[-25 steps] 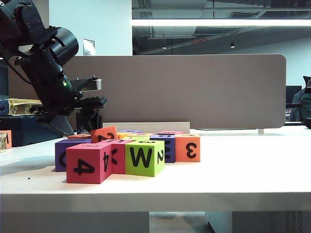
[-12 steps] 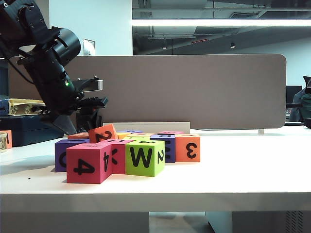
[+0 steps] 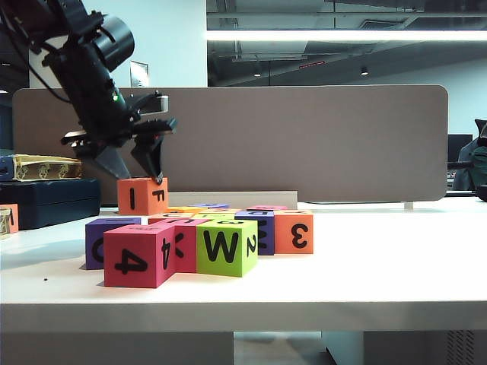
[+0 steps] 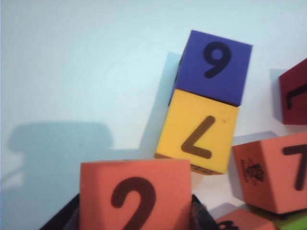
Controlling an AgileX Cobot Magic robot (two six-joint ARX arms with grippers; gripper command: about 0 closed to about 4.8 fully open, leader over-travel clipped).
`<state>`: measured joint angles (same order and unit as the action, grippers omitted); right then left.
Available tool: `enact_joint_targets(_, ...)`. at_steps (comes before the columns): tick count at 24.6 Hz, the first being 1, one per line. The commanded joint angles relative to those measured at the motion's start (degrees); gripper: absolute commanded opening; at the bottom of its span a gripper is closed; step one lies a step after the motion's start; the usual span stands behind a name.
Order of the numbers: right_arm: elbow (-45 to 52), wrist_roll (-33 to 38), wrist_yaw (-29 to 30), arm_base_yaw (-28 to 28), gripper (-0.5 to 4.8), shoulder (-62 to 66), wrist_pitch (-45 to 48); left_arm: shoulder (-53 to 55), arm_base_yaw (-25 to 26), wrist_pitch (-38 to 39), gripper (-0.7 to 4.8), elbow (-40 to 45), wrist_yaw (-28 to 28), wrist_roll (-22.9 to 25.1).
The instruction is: Select the appropriate blocks from the scattered letter blocks on the table and arrange them in a row to spell out "23".
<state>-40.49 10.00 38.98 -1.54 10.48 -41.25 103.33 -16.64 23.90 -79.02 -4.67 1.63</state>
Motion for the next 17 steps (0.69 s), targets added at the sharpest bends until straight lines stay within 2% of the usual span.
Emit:
enact_joint_targets(1,-0.2,0.0,-0.1,0.0,-0.01,0.1,0.8,-0.3,-0.3,4.3,2.68,-2.8,-3.3,-2.5)
enact_joint_targets(7,-0.2,0.0,-0.2,0.0,-0.01,0.1,0.8,-0.3,-1.6,13.4,2.68,-9.3,-8.7,-7.6)
enact_joint_targets(12,-0.2,0.0,-0.5,-0.1,-0.01,0.1,0.8,-0.3,-4.4,18.0,2.68,-11.6,-8.5,-8.1)
enact_joint_targets(17,-0.2,0.0,-0.5,0.0,-0.01,0.1,0.8,-0.3,-13.5,18.9,2.68,-11.8,-8.4,-9.3)
